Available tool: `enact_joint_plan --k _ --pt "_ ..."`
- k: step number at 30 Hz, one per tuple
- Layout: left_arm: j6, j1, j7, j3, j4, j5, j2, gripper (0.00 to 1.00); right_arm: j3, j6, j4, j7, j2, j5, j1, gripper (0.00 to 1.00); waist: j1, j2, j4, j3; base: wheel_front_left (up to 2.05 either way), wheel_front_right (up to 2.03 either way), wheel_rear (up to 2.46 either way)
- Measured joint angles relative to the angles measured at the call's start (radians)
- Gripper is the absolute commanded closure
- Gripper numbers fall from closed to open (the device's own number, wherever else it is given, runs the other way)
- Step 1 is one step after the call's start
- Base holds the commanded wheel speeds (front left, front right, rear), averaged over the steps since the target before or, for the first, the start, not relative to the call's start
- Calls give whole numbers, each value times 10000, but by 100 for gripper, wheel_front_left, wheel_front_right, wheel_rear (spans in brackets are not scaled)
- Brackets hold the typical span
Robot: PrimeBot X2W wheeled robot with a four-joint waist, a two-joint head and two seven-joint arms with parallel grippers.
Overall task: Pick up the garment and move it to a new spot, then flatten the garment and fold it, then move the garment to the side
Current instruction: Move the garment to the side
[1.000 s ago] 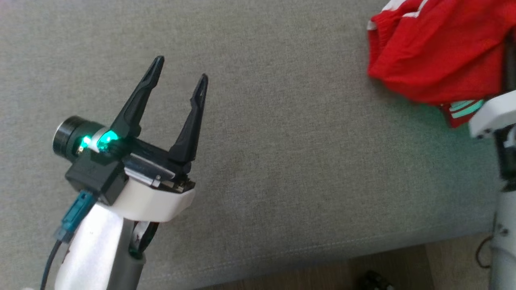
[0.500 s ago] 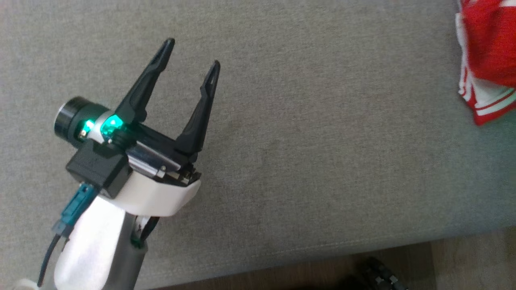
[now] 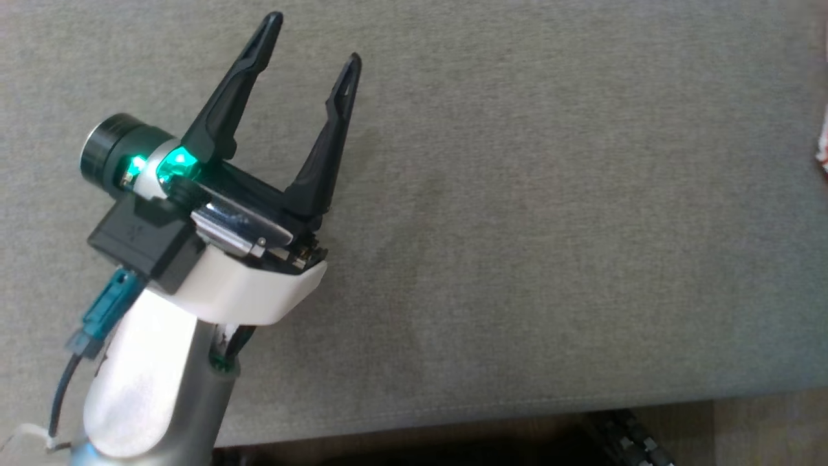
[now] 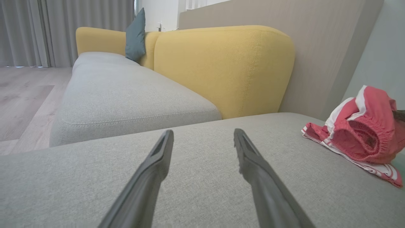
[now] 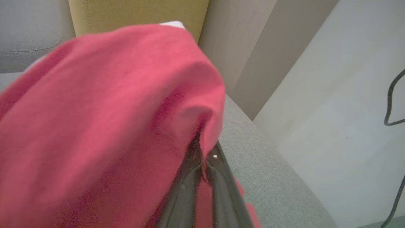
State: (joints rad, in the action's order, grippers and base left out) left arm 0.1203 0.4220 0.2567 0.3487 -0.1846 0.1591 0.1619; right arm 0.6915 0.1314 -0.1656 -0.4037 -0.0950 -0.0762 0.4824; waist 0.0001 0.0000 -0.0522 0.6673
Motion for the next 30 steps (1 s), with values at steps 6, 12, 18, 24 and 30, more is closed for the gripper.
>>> enact_joint_plan --k 6,12,18,24,30 --pt "29 14 0 -63 105 54 -23 0 165 0 17 290 274 -59 -2 0 0 0 136 7 0 0 0" --pt "33 -99 0 -111 272 56 -86 0 -15 0 -393 777 433 -238 -254 0 -1 0 121 -438 0 0 0" --pt "36 -875 0 -437 520 128 -165 0 -2034 0 -928 1923 500 531 -1664 0 -1 0 120 -1280 0 0 0" --pt "-71 -1393 0 -859 771 201 -322 0 -4222 0 -913 3078 506 1292 -2623 0 -1 0 284 -2033 0 0 0" --pt "-518 -1980 0 -1753 930 364 -408 0 -5714 0 -698 3986 504 1557 -2943 0 -1 1 621 -2632 0 0 0"
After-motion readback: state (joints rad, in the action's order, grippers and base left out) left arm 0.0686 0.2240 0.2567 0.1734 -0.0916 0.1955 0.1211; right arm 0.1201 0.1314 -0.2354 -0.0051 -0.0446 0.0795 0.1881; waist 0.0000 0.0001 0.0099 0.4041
